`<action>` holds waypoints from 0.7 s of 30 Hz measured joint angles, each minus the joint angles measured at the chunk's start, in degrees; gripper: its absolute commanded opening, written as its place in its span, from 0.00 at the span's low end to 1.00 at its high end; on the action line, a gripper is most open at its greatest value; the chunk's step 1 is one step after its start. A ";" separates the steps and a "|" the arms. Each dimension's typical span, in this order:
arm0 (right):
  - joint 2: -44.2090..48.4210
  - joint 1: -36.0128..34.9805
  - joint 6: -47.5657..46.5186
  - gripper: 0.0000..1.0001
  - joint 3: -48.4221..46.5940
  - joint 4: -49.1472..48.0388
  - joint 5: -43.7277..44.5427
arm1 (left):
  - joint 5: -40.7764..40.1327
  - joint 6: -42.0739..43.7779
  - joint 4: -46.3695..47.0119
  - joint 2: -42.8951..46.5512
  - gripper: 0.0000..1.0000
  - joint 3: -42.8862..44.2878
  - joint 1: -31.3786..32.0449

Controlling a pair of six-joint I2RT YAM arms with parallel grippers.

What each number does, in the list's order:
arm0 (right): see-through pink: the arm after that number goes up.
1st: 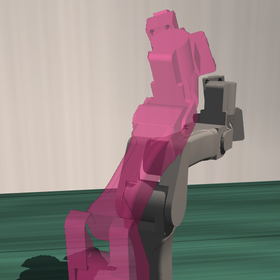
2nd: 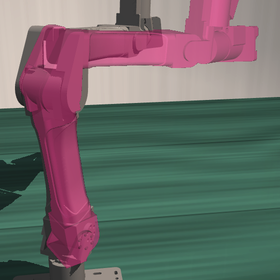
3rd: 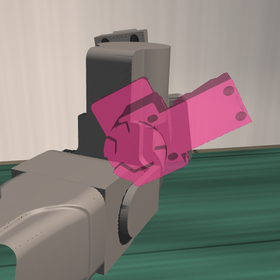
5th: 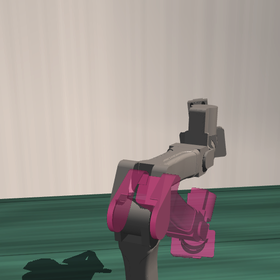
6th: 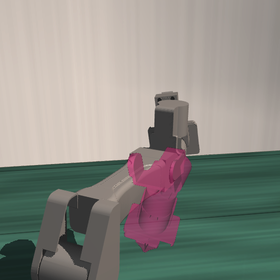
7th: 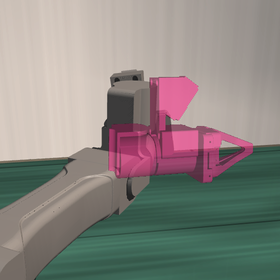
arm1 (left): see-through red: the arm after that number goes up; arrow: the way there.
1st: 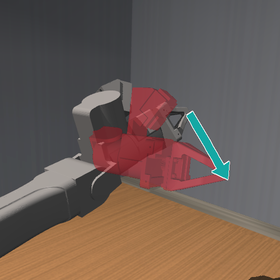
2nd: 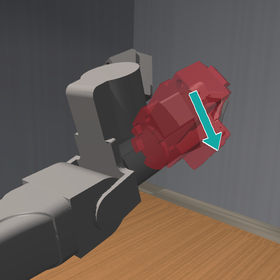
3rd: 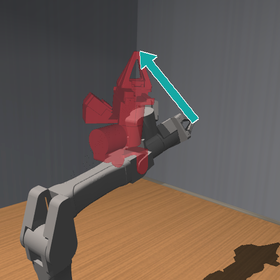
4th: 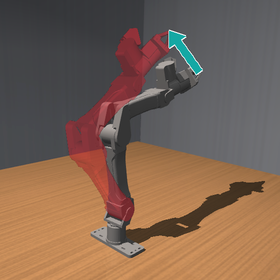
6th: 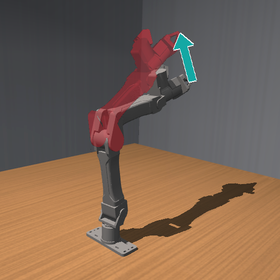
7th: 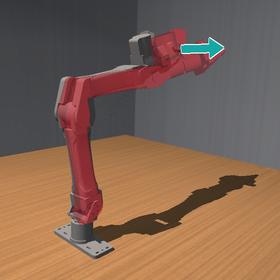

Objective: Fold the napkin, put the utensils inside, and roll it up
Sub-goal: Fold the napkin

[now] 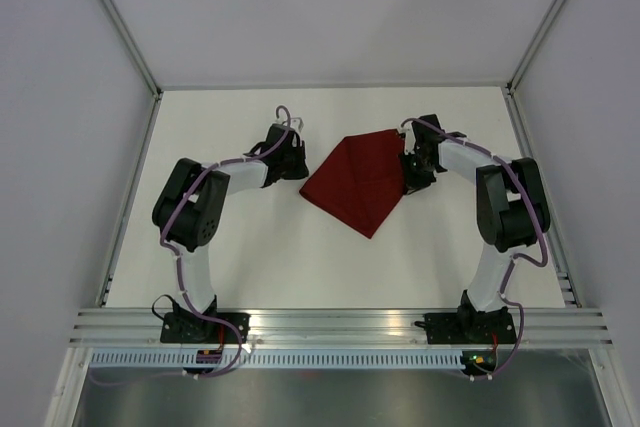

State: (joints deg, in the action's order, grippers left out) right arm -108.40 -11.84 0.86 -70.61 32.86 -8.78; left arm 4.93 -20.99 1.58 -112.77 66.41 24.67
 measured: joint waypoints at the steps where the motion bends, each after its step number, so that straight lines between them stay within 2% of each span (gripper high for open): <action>1: -0.20 0.00 0.13 0.17 -0.09 -0.02 0.09 | 0.02 -0.39 0.98 0.04 0.02 -0.48 0.20; 8: -1.97 -0.44 0.39 0.17 -2.43 -0.46 1.36 | -0.35 -3.15 6.27 1.42 0.02 -4.59 2.56; 21: -7.23 -2.21 -0.24 0.17 -9.79 -1.03 2.82 | -3.43 -8.96 11.56 9.29 0.02 -16.90 6.75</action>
State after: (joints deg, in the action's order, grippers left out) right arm -115.63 -14.04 0.62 -80.40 31.83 -5.96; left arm 1.50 -29.95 13.15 -103.48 49.52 31.42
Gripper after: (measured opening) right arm 0.171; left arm 0.025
